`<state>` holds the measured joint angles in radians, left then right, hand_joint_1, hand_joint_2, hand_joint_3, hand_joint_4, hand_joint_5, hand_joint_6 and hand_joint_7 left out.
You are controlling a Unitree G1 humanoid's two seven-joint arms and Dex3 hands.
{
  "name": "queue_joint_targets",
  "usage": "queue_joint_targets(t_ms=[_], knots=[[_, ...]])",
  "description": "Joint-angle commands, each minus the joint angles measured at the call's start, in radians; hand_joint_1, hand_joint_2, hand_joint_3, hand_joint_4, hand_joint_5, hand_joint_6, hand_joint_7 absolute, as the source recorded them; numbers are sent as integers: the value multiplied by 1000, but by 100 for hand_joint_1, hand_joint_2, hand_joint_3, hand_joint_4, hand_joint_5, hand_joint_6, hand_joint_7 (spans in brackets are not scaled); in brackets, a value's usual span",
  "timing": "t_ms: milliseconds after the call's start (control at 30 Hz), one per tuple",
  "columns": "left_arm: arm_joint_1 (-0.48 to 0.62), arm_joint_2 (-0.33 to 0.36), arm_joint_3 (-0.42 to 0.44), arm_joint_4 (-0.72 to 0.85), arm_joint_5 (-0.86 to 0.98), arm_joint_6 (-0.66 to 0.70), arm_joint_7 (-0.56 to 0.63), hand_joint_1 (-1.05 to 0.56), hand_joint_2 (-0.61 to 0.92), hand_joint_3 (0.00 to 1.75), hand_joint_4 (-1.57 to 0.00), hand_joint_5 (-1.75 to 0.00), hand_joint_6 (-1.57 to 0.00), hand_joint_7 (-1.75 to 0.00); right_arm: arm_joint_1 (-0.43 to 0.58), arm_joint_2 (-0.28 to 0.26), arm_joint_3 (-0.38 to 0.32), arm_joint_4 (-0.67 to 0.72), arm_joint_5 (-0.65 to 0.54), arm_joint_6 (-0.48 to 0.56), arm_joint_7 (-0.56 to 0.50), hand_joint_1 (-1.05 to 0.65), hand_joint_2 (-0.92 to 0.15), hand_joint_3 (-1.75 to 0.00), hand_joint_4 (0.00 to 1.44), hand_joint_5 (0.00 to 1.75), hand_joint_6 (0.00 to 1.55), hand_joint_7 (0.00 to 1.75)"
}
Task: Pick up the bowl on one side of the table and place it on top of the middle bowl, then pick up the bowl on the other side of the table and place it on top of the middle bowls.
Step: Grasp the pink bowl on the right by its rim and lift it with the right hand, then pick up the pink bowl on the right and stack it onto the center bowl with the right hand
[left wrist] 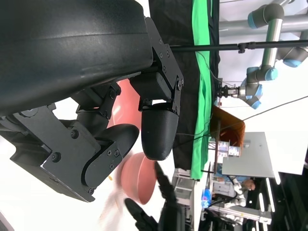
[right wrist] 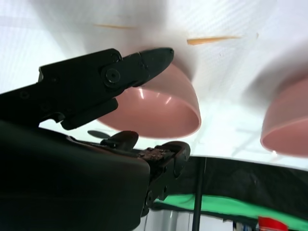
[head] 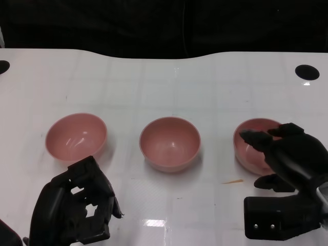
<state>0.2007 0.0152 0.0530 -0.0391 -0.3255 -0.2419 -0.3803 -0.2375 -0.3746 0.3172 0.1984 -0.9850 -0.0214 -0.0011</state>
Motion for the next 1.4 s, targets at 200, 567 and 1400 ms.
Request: queue_joint_targets(t_ms=[200, 567, 1400], knots=[[-4, 20, 4, 9, 4, -3, -6, -8, 42, 141, -83, -171, -79, -155, -95, -1, 107, 182, -41, 27, -50, -57, -92, -6, 41, 33, 39, 4], [-1, 17, -1, 3, 5, 3, 1, -9, 42, 141, -84, -169, -80, -154, -214, 4, 155, 432, 24, -102, -298, -25, -91, -11, 79, 152, 112, 16], [-2, 14, -5, 4, 6, 4, 4, -7, 42, 143, -82, -172, -79, -155, -246, 67, 127, 168, 198, -395, -476, -25, -44, -124, 96, 175, 72, 175]])
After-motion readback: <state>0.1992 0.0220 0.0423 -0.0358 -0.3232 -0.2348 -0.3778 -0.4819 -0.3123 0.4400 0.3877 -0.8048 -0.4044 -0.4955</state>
